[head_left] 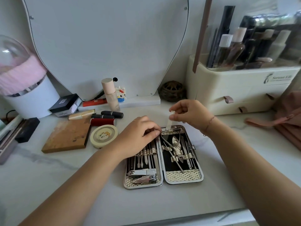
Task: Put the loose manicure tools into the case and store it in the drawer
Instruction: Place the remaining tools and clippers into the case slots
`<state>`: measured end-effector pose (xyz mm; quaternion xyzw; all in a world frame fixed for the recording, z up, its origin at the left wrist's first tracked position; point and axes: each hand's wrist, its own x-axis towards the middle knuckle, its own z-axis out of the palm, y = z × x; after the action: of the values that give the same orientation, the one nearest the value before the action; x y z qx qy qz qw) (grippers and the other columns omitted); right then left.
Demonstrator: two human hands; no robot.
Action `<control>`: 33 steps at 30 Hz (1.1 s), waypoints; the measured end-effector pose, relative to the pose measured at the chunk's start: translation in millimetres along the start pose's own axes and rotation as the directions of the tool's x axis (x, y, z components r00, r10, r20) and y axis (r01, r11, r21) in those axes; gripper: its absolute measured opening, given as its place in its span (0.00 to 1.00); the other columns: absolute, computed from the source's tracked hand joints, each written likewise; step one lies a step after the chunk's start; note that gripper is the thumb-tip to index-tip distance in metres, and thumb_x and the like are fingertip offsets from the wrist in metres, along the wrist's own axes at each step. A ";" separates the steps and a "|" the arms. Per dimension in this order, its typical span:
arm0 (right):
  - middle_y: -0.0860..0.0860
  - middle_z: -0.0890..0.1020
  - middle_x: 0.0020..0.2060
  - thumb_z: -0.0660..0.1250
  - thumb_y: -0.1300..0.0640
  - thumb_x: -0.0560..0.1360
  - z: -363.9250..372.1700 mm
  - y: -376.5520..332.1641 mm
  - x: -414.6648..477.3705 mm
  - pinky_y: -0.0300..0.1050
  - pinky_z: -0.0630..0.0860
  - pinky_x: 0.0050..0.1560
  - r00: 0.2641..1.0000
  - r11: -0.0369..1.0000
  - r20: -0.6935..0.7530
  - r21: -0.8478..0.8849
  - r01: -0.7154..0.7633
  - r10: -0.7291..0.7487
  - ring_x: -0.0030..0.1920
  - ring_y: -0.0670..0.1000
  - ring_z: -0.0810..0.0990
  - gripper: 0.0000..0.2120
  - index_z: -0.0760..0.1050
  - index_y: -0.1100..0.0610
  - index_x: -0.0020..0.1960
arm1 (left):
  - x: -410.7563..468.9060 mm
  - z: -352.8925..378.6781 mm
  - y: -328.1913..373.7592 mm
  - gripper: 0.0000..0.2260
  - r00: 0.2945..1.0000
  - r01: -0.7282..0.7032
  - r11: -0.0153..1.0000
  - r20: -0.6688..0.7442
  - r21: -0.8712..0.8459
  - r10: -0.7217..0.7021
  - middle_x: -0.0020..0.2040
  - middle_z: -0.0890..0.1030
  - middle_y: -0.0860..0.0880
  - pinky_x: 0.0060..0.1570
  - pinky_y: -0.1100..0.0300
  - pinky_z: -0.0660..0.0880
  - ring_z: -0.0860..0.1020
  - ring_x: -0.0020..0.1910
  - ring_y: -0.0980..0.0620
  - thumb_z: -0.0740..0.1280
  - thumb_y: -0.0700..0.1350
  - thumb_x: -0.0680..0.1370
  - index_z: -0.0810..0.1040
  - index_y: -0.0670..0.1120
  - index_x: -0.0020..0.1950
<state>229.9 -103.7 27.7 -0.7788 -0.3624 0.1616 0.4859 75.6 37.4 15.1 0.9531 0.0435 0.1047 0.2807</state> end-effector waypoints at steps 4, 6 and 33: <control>0.50 0.78 0.33 0.74 0.62 0.68 -0.6 -0.9 -0.3 0.30 0.73 0.32 1.000 1.000 0.004 0.005 0.007 -0.007 0.35 0.47 0.75 0.09 0.79 0.59 0.48 | 0.9 3.9 2.6 0.10 1.000 0.027 1.000 -0.011 -0.016 -0.027 0.47 0.72 0.50 0.55 0.59 0.66 0.69 0.53 0.54 0.60 0.48 0.79 0.80 0.51 0.54; 0.50 0.78 0.33 0.74 0.62 0.68 -0.3 -2.1 -1.1 0.30 0.73 0.32 1.000 1.000 -0.001 0.000 0.020 -0.020 0.34 0.46 0.75 0.09 0.79 0.59 0.47 | 0.6 5.8 3.5 0.11 0.999 0.034 0.999 -0.024 -0.011 -0.034 0.46 0.71 0.50 0.53 0.62 0.64 0.69 0.52 0.54 0.59 0.47 0.80 0.80 0.51 0.54; 0.53 0.79 0.31 0.75 0.64 0.67 2.7 2.8 -4.2 0.32 0.72 0.30 0.996 0.994 -0.008 0.056 -0.093 0.093 0.29 0.45 0.76 0.07 0.79 0.60 0.43 | -7.2 -5.9 4.2 0.13 0.984 0.169 0.908 0.122 -0.383 -0.131 0.50 0.80 0.58 0.45 0.81 0.64 0.73 0.48 0.71 0.57 0.44 0.81 0.81 0.50 0.55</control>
<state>226.5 -105.8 23.5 -0.7818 -0.3184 0.1899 0.5014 67.3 35.9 20.9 0.8752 0.0817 0.0445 0.4747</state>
